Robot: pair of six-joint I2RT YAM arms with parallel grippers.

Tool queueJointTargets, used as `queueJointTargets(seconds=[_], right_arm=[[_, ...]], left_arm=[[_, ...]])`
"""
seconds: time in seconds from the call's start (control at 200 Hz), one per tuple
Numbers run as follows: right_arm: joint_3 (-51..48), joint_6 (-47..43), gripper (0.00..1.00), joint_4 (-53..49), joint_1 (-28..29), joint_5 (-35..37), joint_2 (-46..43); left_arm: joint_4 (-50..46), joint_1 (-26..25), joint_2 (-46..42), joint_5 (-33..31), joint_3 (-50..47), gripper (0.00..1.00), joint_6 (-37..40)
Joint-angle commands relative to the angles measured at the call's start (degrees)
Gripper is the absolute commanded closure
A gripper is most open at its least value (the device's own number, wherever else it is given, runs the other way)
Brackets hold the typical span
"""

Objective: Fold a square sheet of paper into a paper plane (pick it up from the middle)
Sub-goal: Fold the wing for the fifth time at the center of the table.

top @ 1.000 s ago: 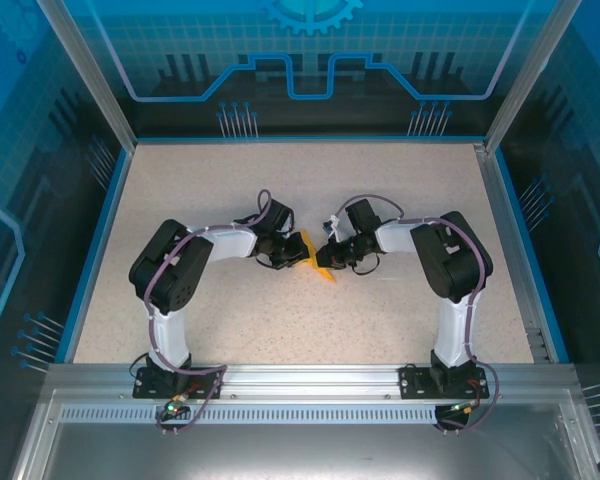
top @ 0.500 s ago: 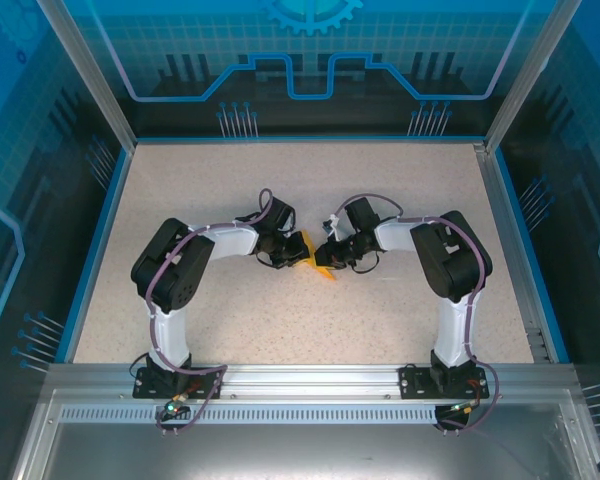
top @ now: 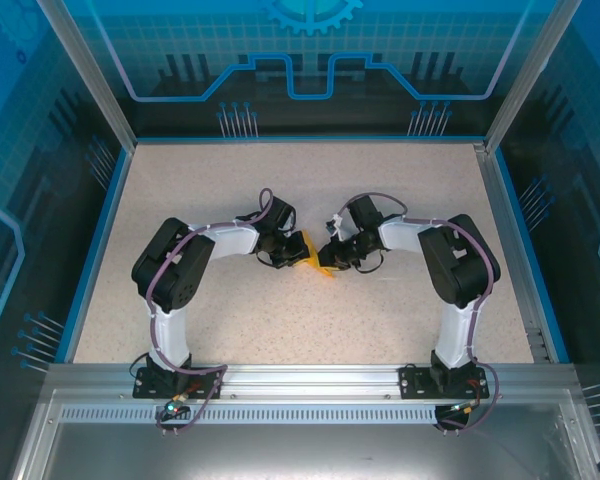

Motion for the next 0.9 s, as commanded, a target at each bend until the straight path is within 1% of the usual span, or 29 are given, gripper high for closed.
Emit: queueJointTargets(seconds=[0.0,0.085,0.265,0.42,0.68,0.895], right_arm=[[-1.32,-0.48,0.86,-3.28,-1.00,-0.04,-0.76],[-1.67,-0.65,0.90,-3.51,-1.14,0.55,0.00],[-1.43,-1.00,0.93,-5.00,-1.36,2.75,2.13],[-1.16,-1.14,0.90,-5.47,-1.35,2.27,1.48],[-2.52,-1.44,0.88,-5.80,-1.44,-0.43,-2.52],[-4.30,-1.61,0.87,-6.68,-1.53,-0.42,-3.82]], left_arm=[[-4.70,-0.13,2.68,-3.75,-0.45,0.91,1.64],[-4.67,-0.11,2.63,-3.75,-0.53,0.91,1.54],[-4.67,-0.15,2.55,-3.84,-0.53,0.92,1.33],[-4.76,-0.18,2.54,-3.95,-0.53,0.92,1.21],[-4.85,-0.14,2.45,-4.04,-0.51,0.92,1.20],[-4.76,-0.14,2.45,-4.11,-0.62,0.92,1.13]])
